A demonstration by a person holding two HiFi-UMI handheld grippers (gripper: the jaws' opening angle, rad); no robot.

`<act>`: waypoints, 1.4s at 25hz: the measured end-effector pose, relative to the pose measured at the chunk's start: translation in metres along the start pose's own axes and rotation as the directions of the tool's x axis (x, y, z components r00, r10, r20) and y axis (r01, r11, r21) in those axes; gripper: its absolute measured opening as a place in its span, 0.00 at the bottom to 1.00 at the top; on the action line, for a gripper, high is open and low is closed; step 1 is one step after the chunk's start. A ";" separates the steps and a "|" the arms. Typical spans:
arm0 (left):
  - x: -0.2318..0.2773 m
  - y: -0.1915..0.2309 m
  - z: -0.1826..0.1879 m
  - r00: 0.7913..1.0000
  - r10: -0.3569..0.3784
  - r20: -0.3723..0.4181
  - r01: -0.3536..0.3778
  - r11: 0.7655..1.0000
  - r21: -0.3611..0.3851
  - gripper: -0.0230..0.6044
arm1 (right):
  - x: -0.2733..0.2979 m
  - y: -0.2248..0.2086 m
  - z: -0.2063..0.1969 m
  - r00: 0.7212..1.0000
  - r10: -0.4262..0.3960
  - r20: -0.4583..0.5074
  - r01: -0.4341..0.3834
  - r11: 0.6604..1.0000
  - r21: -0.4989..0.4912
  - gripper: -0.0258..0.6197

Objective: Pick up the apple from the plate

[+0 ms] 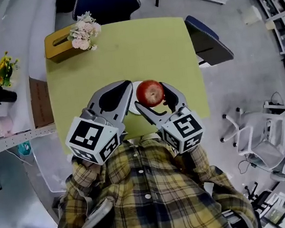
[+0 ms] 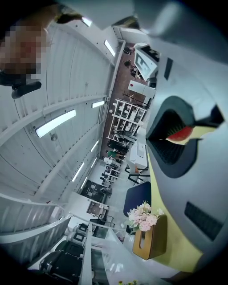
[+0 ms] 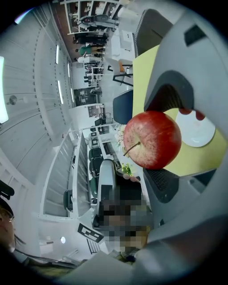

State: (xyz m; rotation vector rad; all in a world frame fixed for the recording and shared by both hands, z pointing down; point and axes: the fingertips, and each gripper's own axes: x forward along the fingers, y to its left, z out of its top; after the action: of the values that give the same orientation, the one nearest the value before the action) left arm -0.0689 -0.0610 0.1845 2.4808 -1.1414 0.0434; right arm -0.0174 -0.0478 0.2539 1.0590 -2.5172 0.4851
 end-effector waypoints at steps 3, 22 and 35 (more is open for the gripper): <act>-0.008 0.008 0.005 1.000 0.007 0.009 -0.007 1.000 -0.011 0.05 | 0.003 0.011 0.009 1.000 0.021 0.004 -0.021 0.999 -0.024 0.63; -0.025 0.014 0.009 0.999 -0.004 -0.039 0.008 0.996 0.087 0.05 | -0.009 0.024 0.012 0.999 0.046 -0.003 -0.046 0.998 -0.052 0.63; -0.035 0.019 0.007 0.996 -0.022 -0.083 0.034 0.990 0.140 0.05 | -0.008 0.031 0.001 0.999 0.036 -0.021 -0.037 0.998 -0.057 0.63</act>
State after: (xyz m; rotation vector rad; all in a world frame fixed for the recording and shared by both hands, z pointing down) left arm -0.1071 -0.0495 0.1777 2.5920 -1.1042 0.2219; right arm -0.0347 -0.0227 0.2443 0.9838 -2.5218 0.4285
